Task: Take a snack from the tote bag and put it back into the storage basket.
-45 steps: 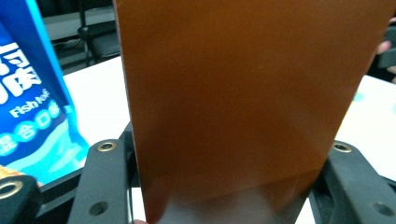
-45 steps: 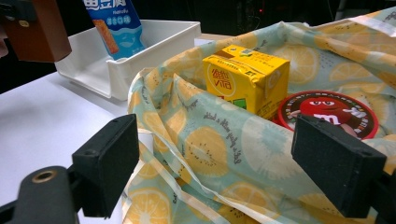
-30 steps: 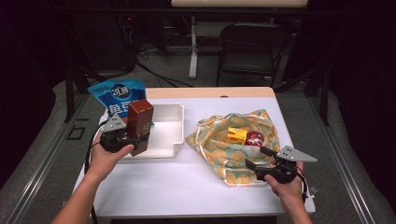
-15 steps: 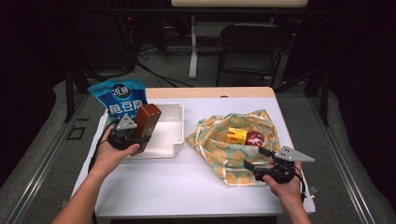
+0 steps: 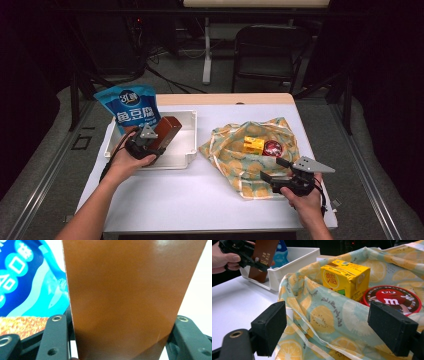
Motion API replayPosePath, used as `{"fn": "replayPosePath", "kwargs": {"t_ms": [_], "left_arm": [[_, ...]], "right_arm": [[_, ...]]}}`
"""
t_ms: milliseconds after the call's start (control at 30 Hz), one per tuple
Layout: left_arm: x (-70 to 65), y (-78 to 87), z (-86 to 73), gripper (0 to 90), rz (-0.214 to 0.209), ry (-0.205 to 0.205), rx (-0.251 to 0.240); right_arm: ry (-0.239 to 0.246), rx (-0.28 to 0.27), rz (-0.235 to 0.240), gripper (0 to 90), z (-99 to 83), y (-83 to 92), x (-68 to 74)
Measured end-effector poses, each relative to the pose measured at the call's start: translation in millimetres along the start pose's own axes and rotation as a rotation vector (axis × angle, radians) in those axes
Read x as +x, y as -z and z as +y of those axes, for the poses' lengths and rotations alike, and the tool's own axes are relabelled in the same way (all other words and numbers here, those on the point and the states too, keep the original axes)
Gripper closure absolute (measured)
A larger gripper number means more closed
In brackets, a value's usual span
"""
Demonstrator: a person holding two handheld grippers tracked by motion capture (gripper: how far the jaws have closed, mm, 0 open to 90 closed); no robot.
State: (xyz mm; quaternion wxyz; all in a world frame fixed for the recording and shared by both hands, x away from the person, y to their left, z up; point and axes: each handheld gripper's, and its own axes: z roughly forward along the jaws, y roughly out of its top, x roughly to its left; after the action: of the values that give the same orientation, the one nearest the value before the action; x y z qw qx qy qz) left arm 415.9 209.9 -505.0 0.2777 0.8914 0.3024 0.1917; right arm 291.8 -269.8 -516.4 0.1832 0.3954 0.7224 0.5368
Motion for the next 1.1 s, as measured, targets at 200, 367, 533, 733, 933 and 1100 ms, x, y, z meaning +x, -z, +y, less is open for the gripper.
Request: {"fn": "replayPosePath", "kwargs": {"t_ms": [200,367,533,733,933,1100], "left_arm": [[-3.7,-7.2,13.7,43.5,-0.018,-0.087,0.080],[-0.7,-10.8,19.0,43.2,-0.049,-0.104,0.112],[4.7,-13.8,21.9,43.2,-0.077,-0.104,0.154],[7.0,-16.9,23.2,40.1,-0.088,-0.085,0.163],[8.6,-5.3,25.8,23.8,-0.078,0.002,0.066],[0.3,21.3,16.4,42.1,-0.024,0.145,-0.135]], "right_arm": [[-0.001,-0.005,-0.003,15.6,0.1,0.6,0.4],[-0.002,-0.001,-0.003,15.9,-0.3,0.4,-0.3],[-0.006,-0.002,-0.002,16.1,-0.5,1.0,-1.5],[-0.006,-0.004,-0.001,16.1,-0.1,1.6,-1.2],[-0.015,-0.016,-0.003,15.9,0.2,2.1,-1.3],[-0.018,-0.015,-0.003,15.9,0.0,3.2,-2.0]]}}
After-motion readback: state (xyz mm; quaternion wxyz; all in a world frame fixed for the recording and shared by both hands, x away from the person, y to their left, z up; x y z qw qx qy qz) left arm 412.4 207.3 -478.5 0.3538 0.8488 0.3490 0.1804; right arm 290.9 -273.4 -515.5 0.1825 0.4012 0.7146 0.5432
